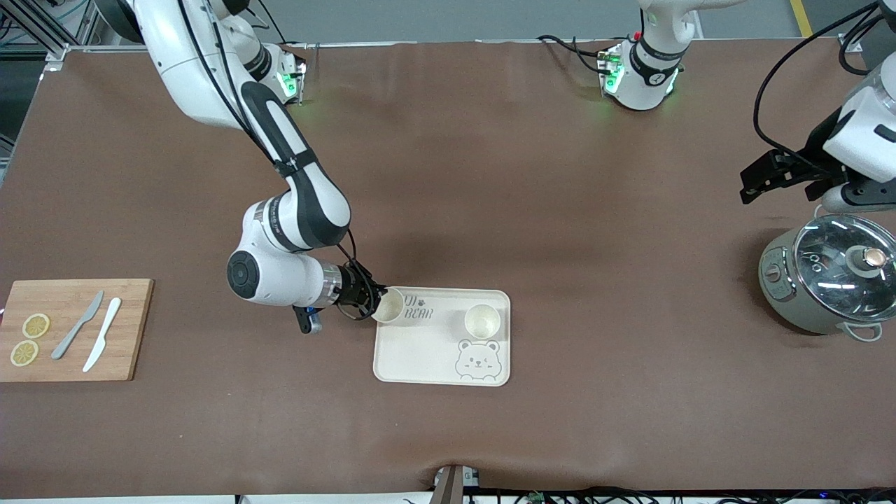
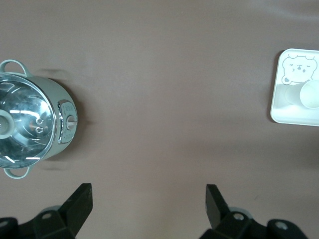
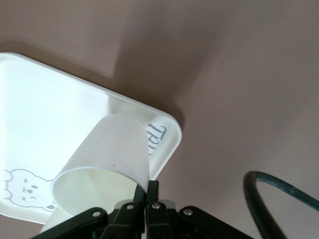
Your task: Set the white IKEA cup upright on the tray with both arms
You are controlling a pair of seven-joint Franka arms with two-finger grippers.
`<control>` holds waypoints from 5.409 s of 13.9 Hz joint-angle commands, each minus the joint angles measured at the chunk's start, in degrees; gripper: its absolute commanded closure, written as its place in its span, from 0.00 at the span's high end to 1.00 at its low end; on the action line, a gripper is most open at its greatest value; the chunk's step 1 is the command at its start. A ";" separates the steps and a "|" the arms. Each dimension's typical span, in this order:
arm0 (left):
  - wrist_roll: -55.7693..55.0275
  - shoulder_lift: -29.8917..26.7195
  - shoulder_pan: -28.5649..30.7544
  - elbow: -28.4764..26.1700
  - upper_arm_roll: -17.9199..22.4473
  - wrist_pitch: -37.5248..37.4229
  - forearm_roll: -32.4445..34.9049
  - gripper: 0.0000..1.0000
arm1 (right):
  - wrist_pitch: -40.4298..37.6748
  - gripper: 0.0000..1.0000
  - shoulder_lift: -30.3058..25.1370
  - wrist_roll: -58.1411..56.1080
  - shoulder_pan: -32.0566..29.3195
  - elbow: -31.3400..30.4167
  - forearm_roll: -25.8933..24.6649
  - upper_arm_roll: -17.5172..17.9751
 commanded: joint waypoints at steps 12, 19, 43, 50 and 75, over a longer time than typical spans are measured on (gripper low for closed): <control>5.34 -2.57 0.88 -2.03 0.53 1.10 -1.11 1.00 | 1.78 1.00 0.96 5.66 2.76 4.54 -10.07 -1.38; 5.26 -4.24 1.41 -2.37 0.18 -0.67 -1.20 1.00 | -4.45 1.00 1.04 1.63 -1.09 11.83 -19.66 -1.29; 5.26 -4.68 1.33 -2.19 -0.17 -0.41 -1.02 1.00 | -33.10 1.00 -25.31 -64.37 -26.05 7.71 -28.96 -1.73; 5.26 -4.59 0.89 -2.28 -1.04 -0.76 -0.93 1.00 | -39.88 1.00 -35.68 -71.78 -26.86 6.14 -34.15 -1.38; 4.73 -3.72 0.80 0.34 -2.28 0.20 -0.05 1.00 | -37.77 1.00 -40.44 -79.16 -25.01 -0.11 -35.47 -1.38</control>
